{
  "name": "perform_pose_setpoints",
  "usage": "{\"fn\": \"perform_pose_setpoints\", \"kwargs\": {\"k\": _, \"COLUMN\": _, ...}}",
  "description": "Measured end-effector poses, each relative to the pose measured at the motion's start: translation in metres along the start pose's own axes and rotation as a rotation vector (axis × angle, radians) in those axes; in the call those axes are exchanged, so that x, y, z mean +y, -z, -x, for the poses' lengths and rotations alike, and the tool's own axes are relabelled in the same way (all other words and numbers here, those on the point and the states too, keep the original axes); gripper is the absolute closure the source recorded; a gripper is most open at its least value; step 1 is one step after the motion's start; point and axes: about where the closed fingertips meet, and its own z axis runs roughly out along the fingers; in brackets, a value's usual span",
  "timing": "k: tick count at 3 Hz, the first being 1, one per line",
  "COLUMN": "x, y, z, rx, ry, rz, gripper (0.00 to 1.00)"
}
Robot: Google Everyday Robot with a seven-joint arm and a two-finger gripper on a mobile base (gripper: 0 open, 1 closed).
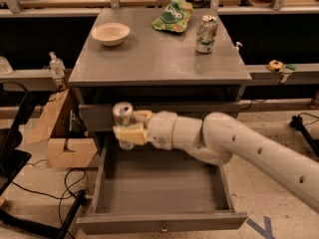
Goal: Place redbull can into middle drawer
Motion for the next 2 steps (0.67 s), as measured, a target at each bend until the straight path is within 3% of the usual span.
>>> {"fn": "perform_pose_setpoints", "kwargs": {"k": 1, "x": 0.022, "y": 0.003, "z": -0.089, "rx": 0.060, "ry": -0.062, "rz": 0.053, "gripper": 1.00}}
{"fn": "perform_pose_setpoints", "kwargs": {"k": 2, "x": 0.020, "y": -0.006, "z": -0.166, "rx": 0.084, "ry": -0.085, "rz": 0.101, "gripper": 1.00}}
